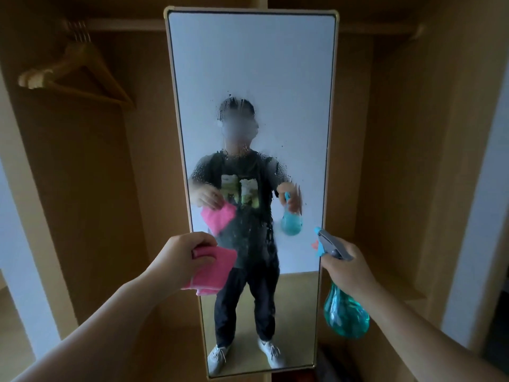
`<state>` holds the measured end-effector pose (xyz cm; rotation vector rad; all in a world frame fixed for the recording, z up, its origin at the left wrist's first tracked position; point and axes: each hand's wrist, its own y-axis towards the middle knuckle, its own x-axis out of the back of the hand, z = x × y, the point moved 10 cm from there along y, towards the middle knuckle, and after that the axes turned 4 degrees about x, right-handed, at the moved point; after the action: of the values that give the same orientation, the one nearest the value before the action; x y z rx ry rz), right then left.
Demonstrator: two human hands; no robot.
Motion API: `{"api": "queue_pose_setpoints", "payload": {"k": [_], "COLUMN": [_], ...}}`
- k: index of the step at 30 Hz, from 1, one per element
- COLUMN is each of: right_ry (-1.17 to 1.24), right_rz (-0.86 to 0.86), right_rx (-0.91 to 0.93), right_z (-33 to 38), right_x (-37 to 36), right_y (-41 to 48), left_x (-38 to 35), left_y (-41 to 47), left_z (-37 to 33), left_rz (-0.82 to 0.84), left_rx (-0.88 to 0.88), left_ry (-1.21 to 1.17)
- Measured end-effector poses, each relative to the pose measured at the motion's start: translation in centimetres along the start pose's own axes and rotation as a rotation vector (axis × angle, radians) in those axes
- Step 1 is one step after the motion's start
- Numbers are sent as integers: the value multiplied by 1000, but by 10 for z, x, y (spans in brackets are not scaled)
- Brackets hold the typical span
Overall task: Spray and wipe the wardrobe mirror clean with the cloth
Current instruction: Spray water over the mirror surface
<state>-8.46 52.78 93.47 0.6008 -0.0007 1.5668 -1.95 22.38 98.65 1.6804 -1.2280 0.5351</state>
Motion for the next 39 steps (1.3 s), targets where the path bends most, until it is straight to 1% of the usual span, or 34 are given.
{"api": "queue_pose_setpoints", "payload": {"k": [11, 18, 22, 28, 31, 39], "right_ry": [-8, -22, -28, -44, -49, -21], "right_rz": [-35, -3, 91, 102, 123, 112], "right_rx": [-36, -43, -81, -156, -176, -226], "right_z": [-18, -34, -56, -89, -95, -110], "right_x": [22, 32, 23, 6, -2, -8], "right_y": [-2, -9, -18, -32, -38, -45], "left_x": [-20, -30, -43, -58, -60, -71], "left_y": [5, -1, -13, -28, -32, -44], "left_z": [-17, -15, -5, 13, 17, 29], "left_rz": [32, 36, 55, 98, 99, 107], "left_rx": [-10, 3, 27, 68, 78, 120], "left_ry": [-14, -20, -24, -6, -10, -30]}}
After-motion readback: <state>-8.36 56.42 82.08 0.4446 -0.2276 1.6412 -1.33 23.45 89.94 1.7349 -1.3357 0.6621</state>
